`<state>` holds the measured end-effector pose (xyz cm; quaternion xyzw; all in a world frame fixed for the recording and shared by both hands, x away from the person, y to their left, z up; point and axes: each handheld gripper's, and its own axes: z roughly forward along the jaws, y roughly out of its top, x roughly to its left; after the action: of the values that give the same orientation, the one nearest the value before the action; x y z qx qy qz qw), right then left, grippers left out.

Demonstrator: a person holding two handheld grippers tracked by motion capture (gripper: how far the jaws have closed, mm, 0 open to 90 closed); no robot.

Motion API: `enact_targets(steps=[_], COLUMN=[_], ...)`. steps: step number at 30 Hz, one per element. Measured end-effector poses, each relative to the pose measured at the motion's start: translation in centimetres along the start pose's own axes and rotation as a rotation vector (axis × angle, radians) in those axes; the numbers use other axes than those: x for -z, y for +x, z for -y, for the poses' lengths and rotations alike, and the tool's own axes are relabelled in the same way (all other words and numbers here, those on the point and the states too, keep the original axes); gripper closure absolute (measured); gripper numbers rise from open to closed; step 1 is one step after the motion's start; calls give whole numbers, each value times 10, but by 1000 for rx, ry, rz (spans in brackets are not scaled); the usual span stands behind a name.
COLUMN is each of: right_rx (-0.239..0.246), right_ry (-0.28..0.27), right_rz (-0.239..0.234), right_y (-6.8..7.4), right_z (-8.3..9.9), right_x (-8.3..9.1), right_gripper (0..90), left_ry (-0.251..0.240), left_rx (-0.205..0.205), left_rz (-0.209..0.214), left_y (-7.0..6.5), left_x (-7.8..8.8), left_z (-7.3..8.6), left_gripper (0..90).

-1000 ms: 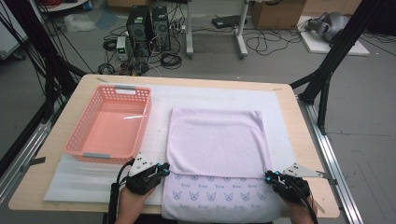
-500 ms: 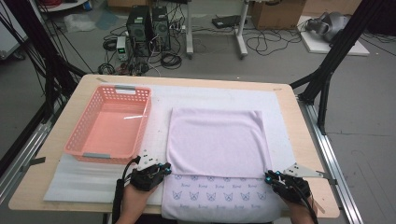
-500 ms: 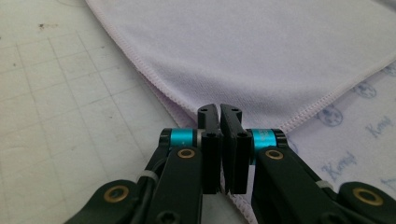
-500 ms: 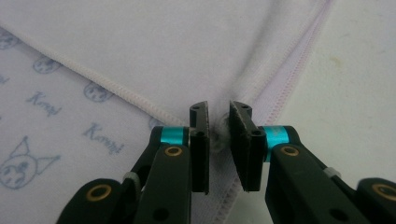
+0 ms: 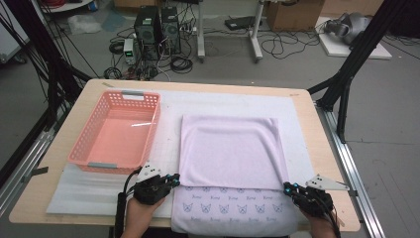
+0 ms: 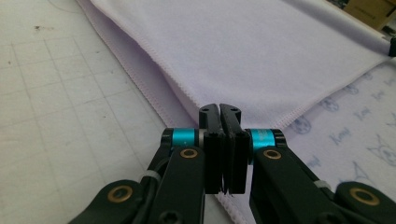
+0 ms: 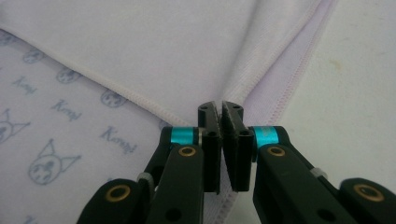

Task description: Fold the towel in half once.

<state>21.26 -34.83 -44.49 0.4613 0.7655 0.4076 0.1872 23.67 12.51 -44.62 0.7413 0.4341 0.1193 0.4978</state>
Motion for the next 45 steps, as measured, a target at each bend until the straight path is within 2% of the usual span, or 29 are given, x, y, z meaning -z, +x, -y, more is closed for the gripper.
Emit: enact_targets(steps=[4, 7, 13, 18, 26, 28, 29, 30, 31, 32, 34, 38, 41, 45], right_rx=[2, -3, 10, -6, 27, 32, 38, 44, 50, 35, 19, 14, -12, -27], right_ry=[-10, -19, -10, -13, -3, 26, 43, 63, 66, 62, 28, -4, -19, -5], right_rz=[-7, -14, -10, -25, -58, -71, -73, -67, -55, -37, -29, 12, 54, 99], right_y=[2, 5, 13, 18, 40, 45, 46, 46, 44, 42, 36, 24, 10, -5], right_z=[0, 1, 8, 19, 34, 39, 40, 41, 40, 37, 30, 15, 5, -7], right_x=[7, 14, 32, 53, 85, 89, 88, 86, 83, 79, 73, 53, 32, 7], right_gripper=[859, 859, 859, 859, 859, 857, 845, 804, 690, 641, 618, 610, 641, 691], left_ry=[-16, -22, -11, 15, 61, 63, 59, 48, 46, 39, 23, 2, -7, -3], left_rx=[31, 34, 10, -20, -65, -74, -86, -97, -90, -83, -86, -92, -70, -60], left_rz=[36, 57, 91, 126, 179, 175, 172, 161, 151, 152, 144, 115, 89, 47], left_y=[-2, -9, -20, -31, -45, -46, -45, -44, -42, -40, -38, -27, -18, -5], left_x=[11, 16, 32, 47, 73, 75, 74, 71, 66, 62, 52, 28, 12, -7], left_z=[1, 1, 5, 11, 30, 33, 33, 32, 29, 25, 15, -6, -18, -30], left_gripper=[879, 879, 879, 879, 878, 875, 862, 784, 640, 576, 520, 499, 501, 496])
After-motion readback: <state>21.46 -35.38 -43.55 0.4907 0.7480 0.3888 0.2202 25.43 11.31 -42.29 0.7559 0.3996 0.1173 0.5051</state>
